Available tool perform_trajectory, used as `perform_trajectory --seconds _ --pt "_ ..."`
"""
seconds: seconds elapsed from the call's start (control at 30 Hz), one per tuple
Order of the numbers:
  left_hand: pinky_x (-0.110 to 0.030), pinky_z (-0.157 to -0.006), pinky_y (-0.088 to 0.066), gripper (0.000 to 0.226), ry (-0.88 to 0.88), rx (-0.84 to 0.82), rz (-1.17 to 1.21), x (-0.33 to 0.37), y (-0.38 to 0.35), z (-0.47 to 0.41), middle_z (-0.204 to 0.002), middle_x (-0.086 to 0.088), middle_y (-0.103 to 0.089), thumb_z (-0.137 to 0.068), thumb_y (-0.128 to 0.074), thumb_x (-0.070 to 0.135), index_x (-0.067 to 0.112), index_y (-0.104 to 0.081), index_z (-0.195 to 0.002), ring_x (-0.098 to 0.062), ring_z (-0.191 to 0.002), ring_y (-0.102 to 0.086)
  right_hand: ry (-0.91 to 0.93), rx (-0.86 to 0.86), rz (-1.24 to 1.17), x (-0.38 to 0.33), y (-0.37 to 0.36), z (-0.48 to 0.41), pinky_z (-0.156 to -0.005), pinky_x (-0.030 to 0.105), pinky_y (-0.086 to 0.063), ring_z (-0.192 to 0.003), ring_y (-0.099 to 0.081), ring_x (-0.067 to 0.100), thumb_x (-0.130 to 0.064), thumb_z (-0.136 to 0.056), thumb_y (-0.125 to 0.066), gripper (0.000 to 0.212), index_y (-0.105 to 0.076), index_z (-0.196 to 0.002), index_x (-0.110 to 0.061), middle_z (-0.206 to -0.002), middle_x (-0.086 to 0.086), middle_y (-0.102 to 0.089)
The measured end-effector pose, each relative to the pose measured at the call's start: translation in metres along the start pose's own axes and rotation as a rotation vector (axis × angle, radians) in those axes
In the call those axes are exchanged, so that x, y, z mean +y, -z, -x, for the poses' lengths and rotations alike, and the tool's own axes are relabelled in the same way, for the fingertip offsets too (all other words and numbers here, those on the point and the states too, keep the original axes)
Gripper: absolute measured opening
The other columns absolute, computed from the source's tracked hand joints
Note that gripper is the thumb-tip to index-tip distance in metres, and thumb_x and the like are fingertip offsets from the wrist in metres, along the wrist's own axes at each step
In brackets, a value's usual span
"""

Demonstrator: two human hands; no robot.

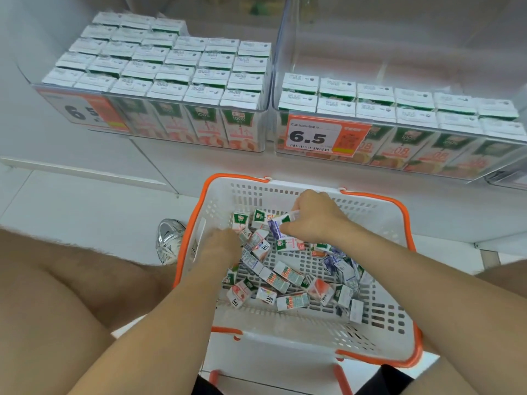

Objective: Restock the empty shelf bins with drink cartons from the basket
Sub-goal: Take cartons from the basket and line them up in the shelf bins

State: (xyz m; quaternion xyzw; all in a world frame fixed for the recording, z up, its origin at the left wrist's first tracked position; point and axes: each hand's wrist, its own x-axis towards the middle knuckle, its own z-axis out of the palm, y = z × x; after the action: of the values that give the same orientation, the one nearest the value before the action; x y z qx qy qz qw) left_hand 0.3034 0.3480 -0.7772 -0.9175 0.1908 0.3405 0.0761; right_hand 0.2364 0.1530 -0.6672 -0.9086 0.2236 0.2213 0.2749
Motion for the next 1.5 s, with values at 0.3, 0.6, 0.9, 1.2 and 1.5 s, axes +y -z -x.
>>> perform_trajectory --seconds 0.3,0.6,0.9,1.2,1.5 --pt "-0.037 -0.102 -0.050 0.049 0.009 -0.038 -0.263 0.010 -0.043 -0.002 -0.144 -0.017 -0.044 -0.095 -0.063 0.014 0.010 -0.051 -0.142 -0.030 -0.130 -0.050 0.114 -0.041 0.111 -0.008 -0.008 0.000 -0.066 0.042 -0.055 -0.086 -0.061 0.030 -0.035 -0.082 -0.077 0.033 -0.054 -0.074 -0.012 -0.079 0.007 -0.057" --pt "-0.032 -0.074 -0.061 0.039 0.015 -0.172 0.107 -0.005 0.029 0.021 -0.099 -0.007 -0.067 -0.078 -0.085 0.021 0.007 -0.061 -0.106 -0.022 -0.090 -0.071 0.200 0.023 0.293 -0.008 0.020 0.020 -0.066 0.041 -0.059 -0.092 -0.064 0.030 -0.022 -0.076 -0.078 0.030 -0.067 -0.102 -0.011 -0.099 0.009 -0.061" --pt "-0.044 -0.088 -0.062 0.045 -0.435 -0.251 0.911 -0.011 0.127 0.106 -0.129 -0.002 -0.066 -0.071 -0.097 0.014 0.015 -0.069 -0.106 -0.025 -0.098 -0.072 0.221 0.093 0.311 0.011 0.075 0.077 -0.065 0.037 -0.049 -0.098 -0.064 0.028 -0.027 -0.082 -0.076 0.042 -0.067 -0.121 -0.015 -0.101 0.003 -0.064" --pt "-0.033 -0.074 -0.061 0.039 -0.654 -0.094 1.360 0.015 0.172 0.162 -0.117 -0.019 -0.073 -0.079 -0.087 0.009 0.005 -0.062 -0.108 -0.027 -0.094 -0.070 0.527 0.118 -0.133 0.026 0.106 0.129 -0.049 0.024 -0.030 -0.051 -0.042 0.008 -0.044 -0.086 -0.078 0.048 -0.057 -0.127 -0.056 -0.056 -0.010 -0.048" --pt "-0.048 -0.074 -0.064 0.053 -0.671 0.160 1.040 0.032 0.197 0.197 -0.119 0.000 -0.069 -0.074 -0.095 0.020 0.013 -0.059 -0.112 -0.029 -0.093 -0.076 0.547 0.304 -0.454 0.005 0.121 0.142 -0.054 0.035 -0.024 -0.052 -0.031 0.015 -0.046 -0.089 -0.077 0.019 -0.078 -0.108 -0.045 -0.055 -0.001 -0.038"
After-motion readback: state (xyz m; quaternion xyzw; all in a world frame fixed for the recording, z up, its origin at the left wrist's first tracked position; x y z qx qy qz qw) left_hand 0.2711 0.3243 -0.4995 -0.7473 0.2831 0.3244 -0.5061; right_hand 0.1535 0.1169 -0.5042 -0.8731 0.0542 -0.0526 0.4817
